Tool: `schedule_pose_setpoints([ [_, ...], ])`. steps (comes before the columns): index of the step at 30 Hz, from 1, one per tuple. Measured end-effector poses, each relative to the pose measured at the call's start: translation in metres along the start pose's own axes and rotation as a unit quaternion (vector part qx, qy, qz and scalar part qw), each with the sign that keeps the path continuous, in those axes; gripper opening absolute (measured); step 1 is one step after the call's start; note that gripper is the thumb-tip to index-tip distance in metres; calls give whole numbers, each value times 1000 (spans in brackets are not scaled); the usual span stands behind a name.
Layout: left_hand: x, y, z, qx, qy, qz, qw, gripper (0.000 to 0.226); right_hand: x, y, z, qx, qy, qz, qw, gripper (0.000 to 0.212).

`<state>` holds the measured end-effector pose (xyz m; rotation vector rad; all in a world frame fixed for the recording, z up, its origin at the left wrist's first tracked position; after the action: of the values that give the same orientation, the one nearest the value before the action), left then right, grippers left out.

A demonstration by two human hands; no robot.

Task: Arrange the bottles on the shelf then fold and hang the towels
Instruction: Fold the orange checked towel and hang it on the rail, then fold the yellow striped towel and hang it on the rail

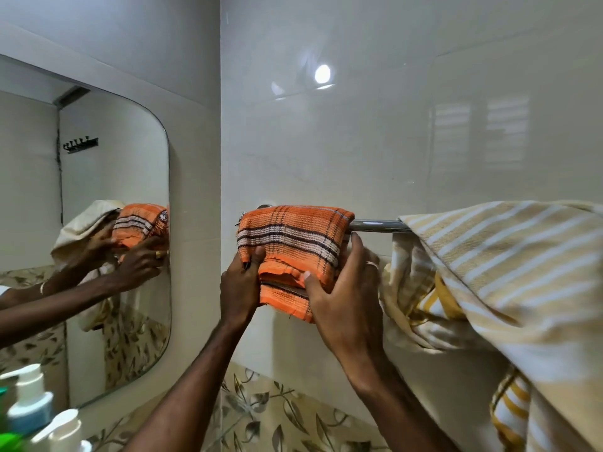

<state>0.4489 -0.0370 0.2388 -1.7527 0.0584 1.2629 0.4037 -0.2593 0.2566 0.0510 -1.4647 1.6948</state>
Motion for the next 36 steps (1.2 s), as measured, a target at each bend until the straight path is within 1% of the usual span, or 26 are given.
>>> schedule_pose_setpoints([
  [2, 1, 2, 0, -3, -4, 8, 1000, 45, 28, 12, 28, -63, -27, 69, 995, 77],
  [4, 5, 4, -1, 2, -14, 23, 1000, 49, 54, 20, 58, -108, -55, 139, 983, 63],
  [6, 6, 10, 3, -10, -22, 37, 999, 52, 75, 22, 95, -155, -55, 198, 966, 47],
  [8, 1, 19, 12, -49, -44, 43, 997, 52, 80, 17, 134, -193, -39, 215, 956, 37],
  [10, -1, 29, 18, -83, -64, 60, 993, 49, 71, 5, 165, -204, 8, 184, 962, 37],
  [11, -1, 34, 21, -97, -75, 74, 990, 47, 62, -5, 175, -193, 44, 155, 968, 39],
  [12, -2, 40, 23, -110, -85, 86, 987, 46, 48, -17, 183, -167, 81, 119, 975, 42],
  [14, -7, 51, 28, -146, -101, 107, 978, 47, 15, -37, 187, -73, 145, 44, 986, 54],
  [16, -21, 66, 37, -207, -118, 105, 965, 46, -12, -46, 184, 9, 201, 12, 979, 70],
  [18, -43, 85, 40, -259, -128, 79, 954, 44, -28, -44, 182, 47, 267, 30, 962, 75],
  [19, -55, 95, 39, -272, -129, 61, 952, 44, -31, -41, 183, 48, 293, 50, 953, 72],
  [21, -76, 116, 38, -276, -130, 25, 952, 44, -29, -39, 192, 24, 320, 109, 941, 56],
  [23, -98, 138, 37, -268, -124, -5, 955, 41, -28, -43, 208, 1, 298, 147, 943, 40],
  [26, -130, 173, 40, -251, -108, -29, 962, 29, -33, -53, 225, 3, 221, 147, 964, 42],
  [29, -152, 207, 46, -237, -81, -31, 967, 22, -41, -60, 237, 5, 155, 133, 979, 33],
  [32, -170, 241, 49, -207, -76, -24, 975, 22, -50, -63, 248, 13, 57, 94, 994, 39],
  [34, -183, 260, 51, -183, -73, -24, 980, 22, -52, -60, 257, -7, -13, 82, 996, 40],
  [36, -194, 276, 52, -159, -74, -28, 984, 23, -49, -52, 270, -29, -68, 90, 993, 36],
])
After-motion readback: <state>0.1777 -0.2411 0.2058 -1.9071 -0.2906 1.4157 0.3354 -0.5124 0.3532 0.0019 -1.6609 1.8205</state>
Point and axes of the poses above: each hand's wrist, its own y-axis away from the middle knuckle, its own z-axis out of the back of the hand, x = y × z, the point moved 7 cm from there along -y, towards the middle knuckle, and after that the axes turned 1 degree about y, right-handed, at the moved point
